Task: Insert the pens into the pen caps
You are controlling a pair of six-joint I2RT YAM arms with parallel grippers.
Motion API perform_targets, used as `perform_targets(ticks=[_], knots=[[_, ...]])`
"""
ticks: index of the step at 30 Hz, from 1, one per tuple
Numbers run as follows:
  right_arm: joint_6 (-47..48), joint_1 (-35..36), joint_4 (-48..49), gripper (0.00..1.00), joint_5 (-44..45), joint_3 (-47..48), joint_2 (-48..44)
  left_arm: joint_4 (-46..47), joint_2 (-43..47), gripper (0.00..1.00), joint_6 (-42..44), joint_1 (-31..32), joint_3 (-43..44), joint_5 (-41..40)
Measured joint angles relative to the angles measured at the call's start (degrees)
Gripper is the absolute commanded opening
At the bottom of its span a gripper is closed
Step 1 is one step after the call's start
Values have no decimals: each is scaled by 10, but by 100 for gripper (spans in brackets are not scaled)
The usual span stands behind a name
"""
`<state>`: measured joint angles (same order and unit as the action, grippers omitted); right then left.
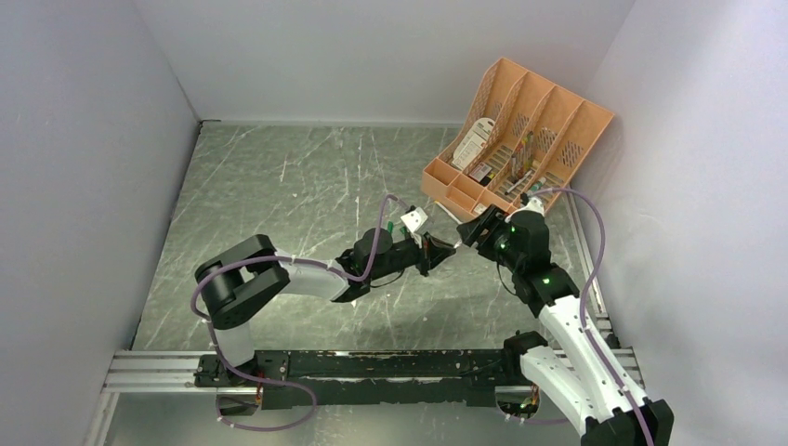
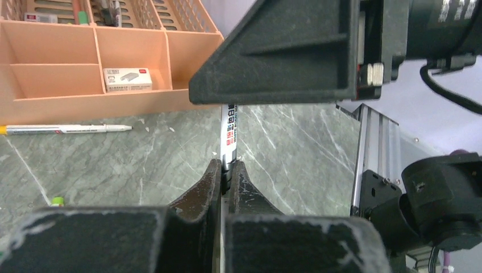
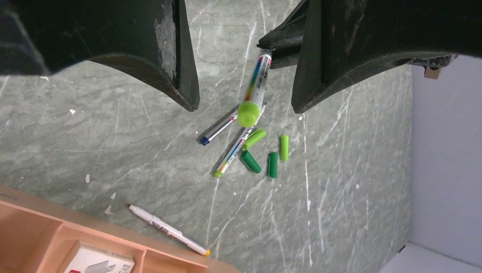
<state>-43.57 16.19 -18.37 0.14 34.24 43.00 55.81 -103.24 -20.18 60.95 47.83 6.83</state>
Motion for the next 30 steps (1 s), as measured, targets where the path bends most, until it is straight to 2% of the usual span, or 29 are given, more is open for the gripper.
perform_targets(ticks=[5,8,10,12,15,18,22,23,25,30], knots=[[9,0,11,53,-22,-5,2,-4,-2,7,-13,0,17,-23],[14,0,14,36,-30,-6,6,-4,-2,7,-13,0,32,-33],[18,1,25,13,-39,-7,10,-5,-3,7,-15,0,33,-33],[23,2,35,0,-53,-9,14,-5,-8,7,-19,0,33,-32],[25,3,41,0,-63,-14,19,-10,-12,9,-23,0,33,-32],[35,3,47,0,-68,-15,22,-11,-12,33,-24,0,31,-29],[65,3,46,0,-63,-15,19,-15,1,75,-24,-2,16,-23],[76,2,45,0,-61,-15,17,-21,12,81,-24,-6,7,-19],[99,2,47,0,-61,-15,11,-34,44,87,-31,-15,-14,-8],[159,2,62,0,-116,-14,7,-56,141,87,-75,-89,-42,44]])
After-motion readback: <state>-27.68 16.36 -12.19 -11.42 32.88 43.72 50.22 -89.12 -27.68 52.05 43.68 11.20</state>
